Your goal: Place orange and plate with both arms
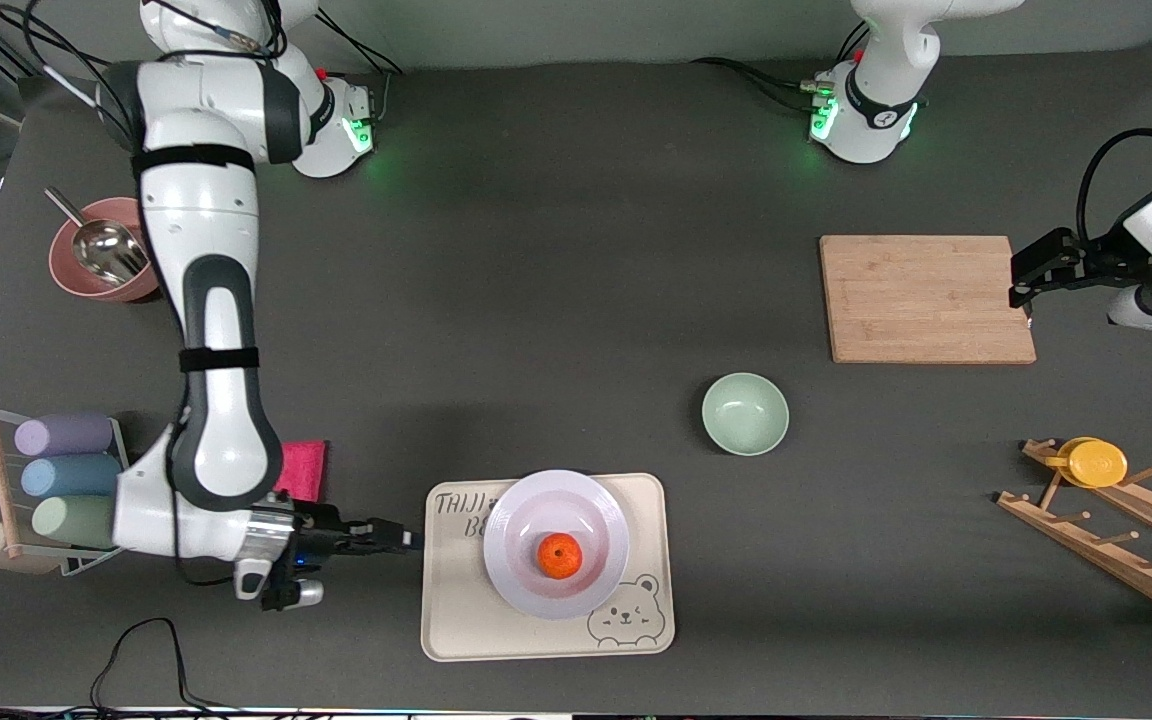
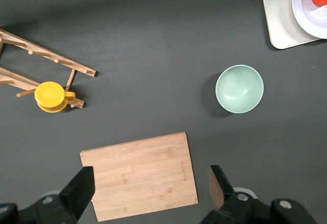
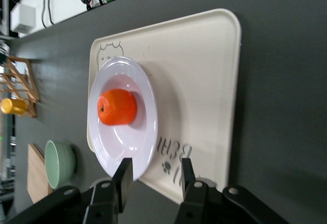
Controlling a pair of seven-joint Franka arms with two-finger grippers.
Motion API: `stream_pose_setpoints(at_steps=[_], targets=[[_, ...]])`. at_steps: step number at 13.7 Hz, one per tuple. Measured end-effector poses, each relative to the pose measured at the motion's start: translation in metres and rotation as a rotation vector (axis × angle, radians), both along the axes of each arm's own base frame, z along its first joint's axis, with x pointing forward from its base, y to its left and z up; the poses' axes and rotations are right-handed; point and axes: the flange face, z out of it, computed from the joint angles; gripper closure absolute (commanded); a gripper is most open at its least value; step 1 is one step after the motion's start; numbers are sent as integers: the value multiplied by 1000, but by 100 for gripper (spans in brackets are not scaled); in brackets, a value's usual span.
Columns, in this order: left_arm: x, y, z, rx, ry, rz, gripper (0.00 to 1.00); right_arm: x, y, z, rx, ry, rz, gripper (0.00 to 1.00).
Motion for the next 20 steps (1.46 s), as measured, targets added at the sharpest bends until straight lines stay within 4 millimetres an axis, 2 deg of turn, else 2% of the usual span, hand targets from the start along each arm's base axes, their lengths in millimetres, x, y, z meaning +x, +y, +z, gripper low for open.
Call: stream_pose_setpoints(at_steps=[2, 5, 7, 10, 11, 13, 16, 20], targets=[[0, 0, 0, 0, 0, 0, 0, -11, -25, 44, -137, 7, 66, 0], [0, 0, 0, 0, 0, 0, 0, -37, -71, 111, -317, 7, 124, 0], [0, 0, 0, 0, 0, 0, 0, -59, -106, 165, -414, -11, 139, 0], [-1, 0, 0, 0, -1, 1, 0, -98, -160, 236, -521, -22, 127, 0], [-1, -3, 1, 1, -1, -3, 0, -112, -170, 254, -552, -14, 111, 0], [-2, -7, 1, 1, -2, -10, 0, -142, -173, 285, -601, 0, 77, 0], [-2, -6, 1, 2, -1, -9, 0, -175, -170, 307, -630, 16, 42, 0], [-1, -2, 1, 3, 0, -1, 0, -195, -157, 327, -664, 48, 4, 0]])
